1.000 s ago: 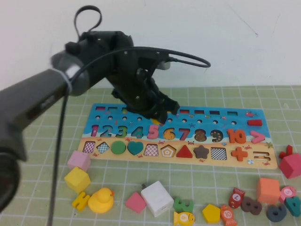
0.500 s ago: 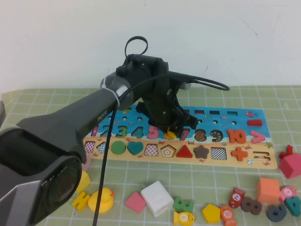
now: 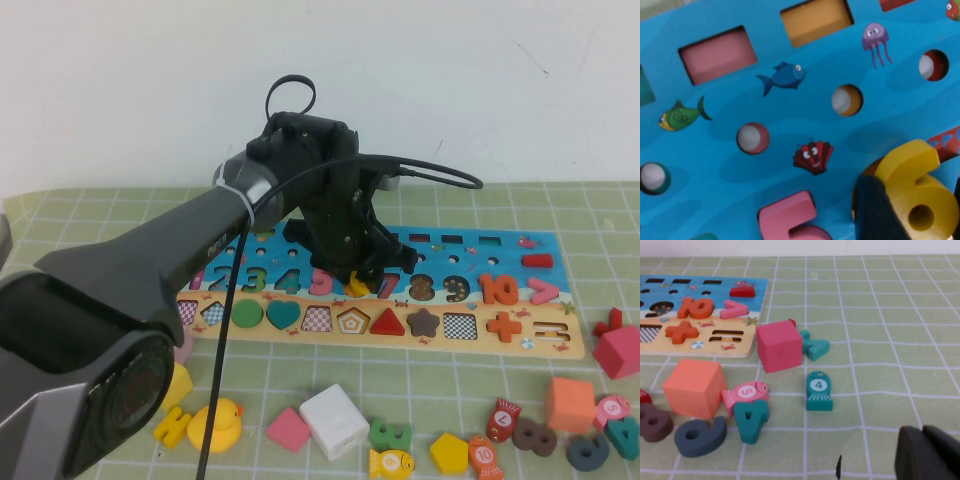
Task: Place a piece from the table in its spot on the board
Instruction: Place the "number 6" into the hole of the number 6
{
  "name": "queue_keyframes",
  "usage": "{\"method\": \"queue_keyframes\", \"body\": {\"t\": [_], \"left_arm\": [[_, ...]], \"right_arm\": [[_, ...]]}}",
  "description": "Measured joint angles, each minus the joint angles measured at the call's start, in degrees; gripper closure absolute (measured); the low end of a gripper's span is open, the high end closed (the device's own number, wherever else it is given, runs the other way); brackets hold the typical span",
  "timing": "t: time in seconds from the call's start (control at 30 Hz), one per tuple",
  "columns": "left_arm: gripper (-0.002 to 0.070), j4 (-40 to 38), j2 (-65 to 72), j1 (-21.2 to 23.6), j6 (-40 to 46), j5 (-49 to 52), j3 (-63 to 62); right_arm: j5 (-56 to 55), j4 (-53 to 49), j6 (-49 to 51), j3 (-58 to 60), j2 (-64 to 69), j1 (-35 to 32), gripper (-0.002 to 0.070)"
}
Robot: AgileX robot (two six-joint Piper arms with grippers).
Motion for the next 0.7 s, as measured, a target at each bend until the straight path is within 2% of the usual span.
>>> {"method": "queue_keyframes", "body": {"t": [0.7], "left_arm": [[0.0405,2.9,-0.5,-0.1,-1.8,2.3,-0.5]], "right_arm": [[0.0,0.0,0.0,0.0,0.0,0.0,0.0679]]}}
